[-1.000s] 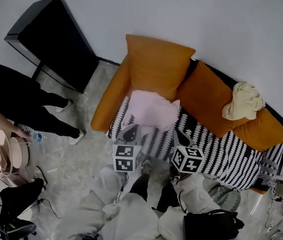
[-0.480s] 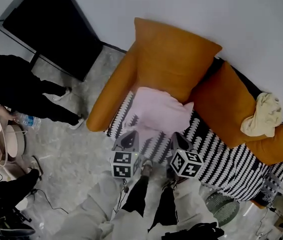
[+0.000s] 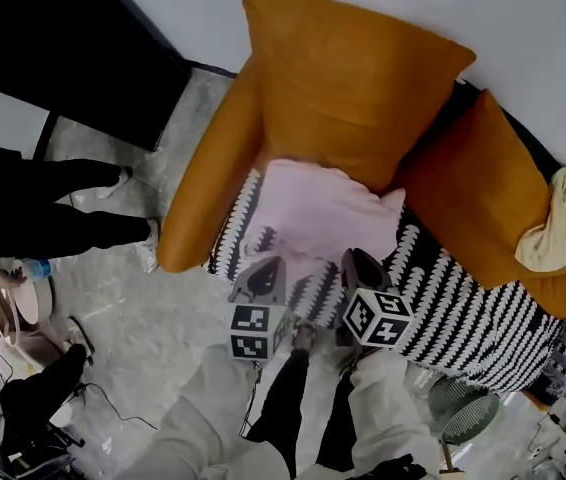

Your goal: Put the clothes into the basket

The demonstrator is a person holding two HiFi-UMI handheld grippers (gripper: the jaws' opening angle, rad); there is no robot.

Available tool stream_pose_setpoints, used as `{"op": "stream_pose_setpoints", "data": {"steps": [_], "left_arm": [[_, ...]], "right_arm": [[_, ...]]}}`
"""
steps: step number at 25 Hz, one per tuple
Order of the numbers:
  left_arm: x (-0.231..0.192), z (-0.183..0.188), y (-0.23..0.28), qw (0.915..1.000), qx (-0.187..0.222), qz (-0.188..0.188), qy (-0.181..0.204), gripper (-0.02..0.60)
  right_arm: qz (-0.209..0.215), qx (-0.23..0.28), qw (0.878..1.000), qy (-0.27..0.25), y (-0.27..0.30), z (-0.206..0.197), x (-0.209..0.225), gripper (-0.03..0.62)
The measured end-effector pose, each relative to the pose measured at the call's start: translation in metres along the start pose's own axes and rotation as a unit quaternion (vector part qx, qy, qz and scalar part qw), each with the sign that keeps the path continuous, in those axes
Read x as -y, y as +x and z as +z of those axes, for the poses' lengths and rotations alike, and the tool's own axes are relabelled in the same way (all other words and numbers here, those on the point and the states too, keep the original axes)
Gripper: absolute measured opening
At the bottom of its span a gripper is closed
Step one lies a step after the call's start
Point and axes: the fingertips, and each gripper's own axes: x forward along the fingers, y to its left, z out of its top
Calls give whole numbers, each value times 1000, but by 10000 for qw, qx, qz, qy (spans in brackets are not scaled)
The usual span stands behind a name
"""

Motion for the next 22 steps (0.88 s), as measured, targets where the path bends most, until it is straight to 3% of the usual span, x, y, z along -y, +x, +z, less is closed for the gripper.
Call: {"op": "stream_pose_setpoints", "data": {"steps": [3, 8, 15, 22], "left_arm": [[0, -5, 10, 10000, -57, 7, 3, 0], [-8, -10, 18, 9999, -90, 88, -7, 0], [-17, -14, 19, 9996, -125, 141, -190, 0], [-35, -30, 15, 9991, -172, 237, -295, 0]], "right_arm": [[1, 8, 10000, 66, 12, -4, 7, 118], [-73, 38, 9999, -83, 33, 1, 13, 178], [-284, -115, 9990, -323, 66, -5, 18, 201], [-818, -186, 9931, -816, 90, -9, 28, 199]]}}
